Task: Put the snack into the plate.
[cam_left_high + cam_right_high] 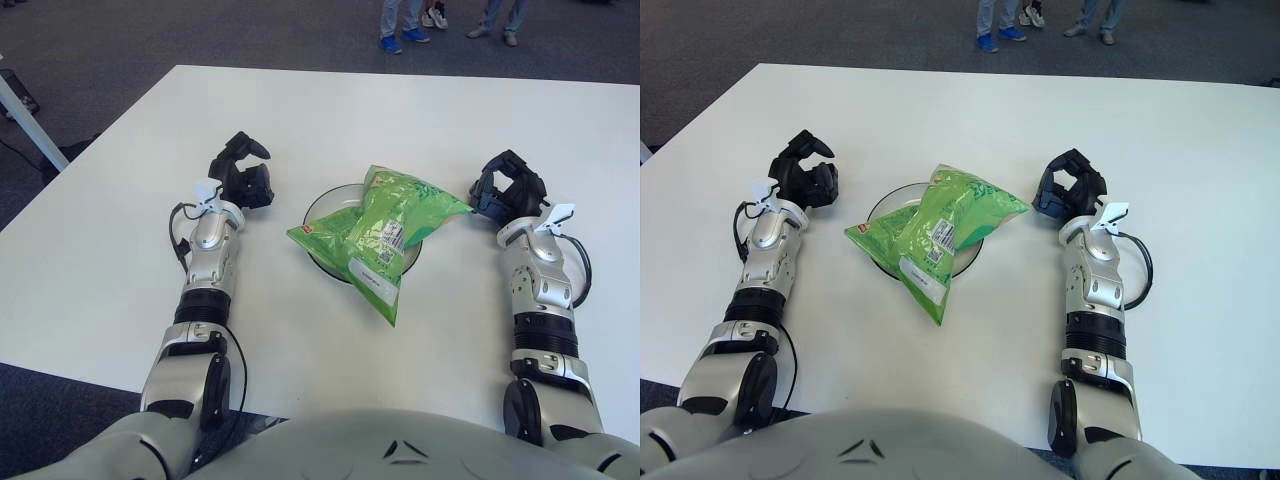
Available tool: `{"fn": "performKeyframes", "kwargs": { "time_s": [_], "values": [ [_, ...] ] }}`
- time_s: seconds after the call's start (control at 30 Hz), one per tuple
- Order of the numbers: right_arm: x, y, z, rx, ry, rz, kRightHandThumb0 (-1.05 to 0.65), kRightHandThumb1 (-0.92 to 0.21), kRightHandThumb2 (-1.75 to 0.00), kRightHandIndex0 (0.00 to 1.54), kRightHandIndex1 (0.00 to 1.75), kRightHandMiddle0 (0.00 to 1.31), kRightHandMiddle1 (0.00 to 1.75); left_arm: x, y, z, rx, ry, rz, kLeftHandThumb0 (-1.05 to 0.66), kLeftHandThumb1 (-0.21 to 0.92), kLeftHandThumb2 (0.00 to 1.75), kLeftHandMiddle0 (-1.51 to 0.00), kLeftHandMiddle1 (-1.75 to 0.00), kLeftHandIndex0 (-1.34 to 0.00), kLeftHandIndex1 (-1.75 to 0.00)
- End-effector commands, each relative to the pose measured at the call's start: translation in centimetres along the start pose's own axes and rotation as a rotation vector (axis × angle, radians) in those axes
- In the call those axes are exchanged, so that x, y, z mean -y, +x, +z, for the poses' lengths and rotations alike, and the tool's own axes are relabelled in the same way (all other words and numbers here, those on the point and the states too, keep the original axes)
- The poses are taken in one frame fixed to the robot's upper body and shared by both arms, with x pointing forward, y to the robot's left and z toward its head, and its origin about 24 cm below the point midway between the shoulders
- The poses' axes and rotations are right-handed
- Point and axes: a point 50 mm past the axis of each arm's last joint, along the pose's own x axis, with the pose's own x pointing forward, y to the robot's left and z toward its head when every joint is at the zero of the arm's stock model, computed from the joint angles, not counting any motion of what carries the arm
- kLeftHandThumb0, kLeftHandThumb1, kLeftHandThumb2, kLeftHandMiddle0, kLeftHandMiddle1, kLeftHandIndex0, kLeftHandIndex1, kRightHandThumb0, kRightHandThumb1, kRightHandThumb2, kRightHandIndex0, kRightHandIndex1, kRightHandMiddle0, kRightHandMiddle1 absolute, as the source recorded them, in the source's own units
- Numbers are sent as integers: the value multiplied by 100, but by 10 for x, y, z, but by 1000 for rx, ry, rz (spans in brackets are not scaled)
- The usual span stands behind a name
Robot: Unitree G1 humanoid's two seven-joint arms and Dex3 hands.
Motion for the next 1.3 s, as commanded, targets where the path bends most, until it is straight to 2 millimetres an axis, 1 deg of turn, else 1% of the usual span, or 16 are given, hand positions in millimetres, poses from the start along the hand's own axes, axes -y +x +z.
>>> {"fn": "performKeyframes", "kwargs": {
  "time_s": [0.0, 0.2, 0.67, 1.27],
  "values": [
    [4, -10, -30, -115, 35, -22, -53, -21, -146, 130, 175, 71, 175, -5, -29, -33, -140, -28, 42, -48, 32, 131, -134, -175, -61, -175],
    [6, -9, -35, -121, 24, -18, -56, -16, -152, 128, 175, 75, 175, -4, -29, -33, -146, -36, 43, -48, 33, 131, -135, -175, -61, -175],
    [6, -8, -41, -100, 1, 33, -57, -14, -155, 130, 175, 77, 175, 1, -29, -33, -139, -43, 12, -48, 32, 131, -134, -175, -61, -175],
    [6, -9, -45, -78, 21, 41, -56, -17, -151, 136, 175, 75, 175, 2, -30, -33, -159, -34, -22, -48, 32, 132, -135, -175, -62, -175]
  ]
}}
